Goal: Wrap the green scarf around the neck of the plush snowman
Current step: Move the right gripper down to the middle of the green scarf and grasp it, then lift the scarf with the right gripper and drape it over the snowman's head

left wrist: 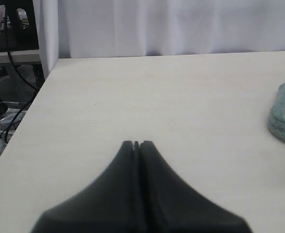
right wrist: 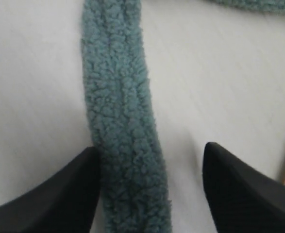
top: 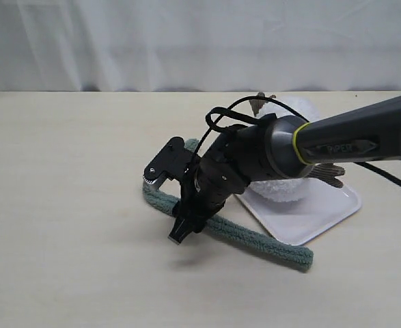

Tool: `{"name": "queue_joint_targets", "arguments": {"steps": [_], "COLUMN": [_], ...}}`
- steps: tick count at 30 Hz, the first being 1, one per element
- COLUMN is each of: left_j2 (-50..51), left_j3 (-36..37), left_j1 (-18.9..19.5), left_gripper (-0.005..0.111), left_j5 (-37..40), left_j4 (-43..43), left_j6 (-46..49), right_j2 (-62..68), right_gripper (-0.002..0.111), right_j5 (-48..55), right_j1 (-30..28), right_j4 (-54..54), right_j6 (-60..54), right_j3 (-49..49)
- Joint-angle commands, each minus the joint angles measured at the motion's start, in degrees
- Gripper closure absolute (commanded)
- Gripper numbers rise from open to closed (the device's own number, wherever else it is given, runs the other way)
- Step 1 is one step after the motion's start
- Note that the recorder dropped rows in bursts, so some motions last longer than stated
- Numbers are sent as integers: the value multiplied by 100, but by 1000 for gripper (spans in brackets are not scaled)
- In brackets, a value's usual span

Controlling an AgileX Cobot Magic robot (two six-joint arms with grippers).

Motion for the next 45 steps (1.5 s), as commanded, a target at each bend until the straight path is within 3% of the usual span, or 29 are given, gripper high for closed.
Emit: {"name": "queue_joint_targets", "arguments": {"steps": [1,5,6,22,34,41,45], "left_j2": [-15,-15,-15,-15,-15,-15,-15], "left_j3": [19,19,19,19,19,19,19], "left_j1": [0,0,0,0,0,0,0], "left_gripper": [107,107,107,107,107,107,107], "left_j5": [-86,-86,-86,-85,-63,-63,-63], "left_j4": [-6,-6,-6,-6,-6,-6,-6], "left_j6": [-11,-11,-11,-11,-11,-11,-11], "right_j2": [204,124,80,-2309,-4075,-3896,-3666], "right_gripper": [71,102,104,104,104,104,104], "right_j5": [176,451,543,1066,1636,2680,2627], "right_j1": [-35,-35,-35,740,734,702,381], "right_j4": [32,41,41,20,-765,-2632,-2926], "right_j6": [12,12,12,12,523,2165,3148], "right_j3": [37,37,37,37,37,37,37]}}
